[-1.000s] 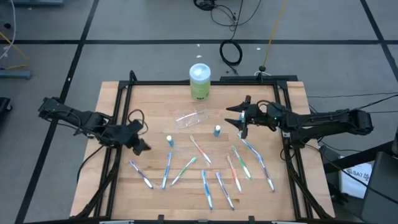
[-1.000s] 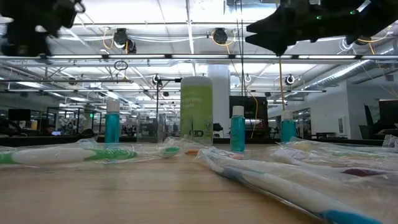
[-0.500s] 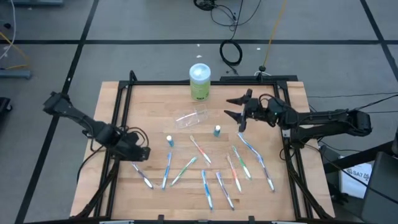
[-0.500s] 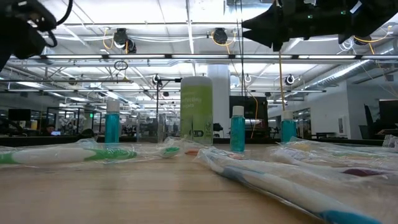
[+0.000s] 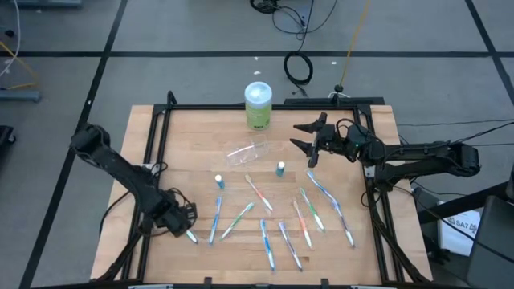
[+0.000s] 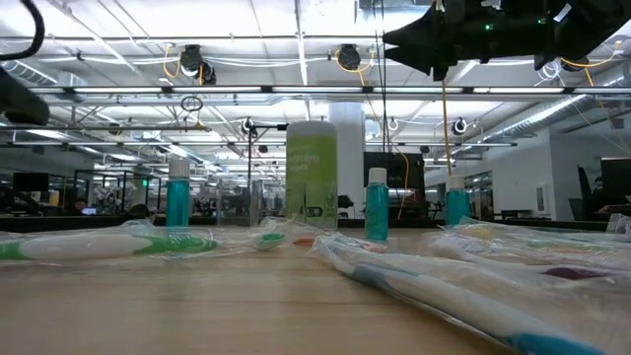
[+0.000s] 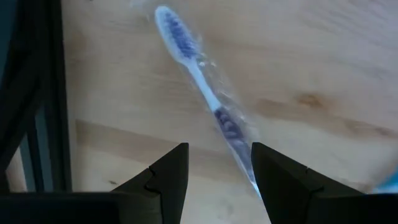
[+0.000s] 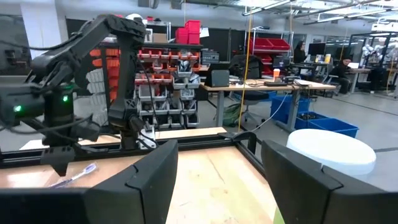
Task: Pick & Place toothbrushing station
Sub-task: Put the left purple toothbrush into the transparent organizer
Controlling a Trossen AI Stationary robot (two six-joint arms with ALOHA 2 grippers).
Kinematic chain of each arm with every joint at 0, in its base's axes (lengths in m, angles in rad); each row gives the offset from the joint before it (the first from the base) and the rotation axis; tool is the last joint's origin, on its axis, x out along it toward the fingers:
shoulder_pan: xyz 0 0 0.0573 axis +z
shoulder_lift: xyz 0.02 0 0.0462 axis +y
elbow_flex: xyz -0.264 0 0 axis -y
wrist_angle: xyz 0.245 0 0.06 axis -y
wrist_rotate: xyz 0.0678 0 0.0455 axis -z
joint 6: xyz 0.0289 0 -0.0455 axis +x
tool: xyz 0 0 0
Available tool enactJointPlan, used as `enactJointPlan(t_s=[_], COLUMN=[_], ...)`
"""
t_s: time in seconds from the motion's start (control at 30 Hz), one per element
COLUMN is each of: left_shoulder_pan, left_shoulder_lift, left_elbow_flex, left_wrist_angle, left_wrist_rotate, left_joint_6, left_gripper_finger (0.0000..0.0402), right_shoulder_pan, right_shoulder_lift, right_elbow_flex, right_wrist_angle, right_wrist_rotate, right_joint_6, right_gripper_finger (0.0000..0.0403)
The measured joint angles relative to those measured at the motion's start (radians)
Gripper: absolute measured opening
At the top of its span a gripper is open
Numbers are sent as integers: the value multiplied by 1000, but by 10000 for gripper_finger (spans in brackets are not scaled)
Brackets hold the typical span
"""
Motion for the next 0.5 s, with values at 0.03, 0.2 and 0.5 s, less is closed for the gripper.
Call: enactJointPlan(t_s=[0.03,0.2,0.5], left_shoulder_pan=[0,19,19], left_shoulder_lift=[18,54,54], left_elbow_flex=[0,-1,-1], left_wrist_angle=[-1,0,-26], left_wrist_rotate=[-7,-46,-8], left_joint_6=[-1,22,22], left_gripper_finger=[182,182,182], right_shoulder_pan=[0,0,2], right_shoulder_lift=[0,0,0], right_elbow_flex=[0,0,0], right_wrist_angle=[-2,-22,-35], right_wrist_rotate=[0,0,-1], right_joint_6=[0,25,60], right_gripper_finger=[224,224,224])
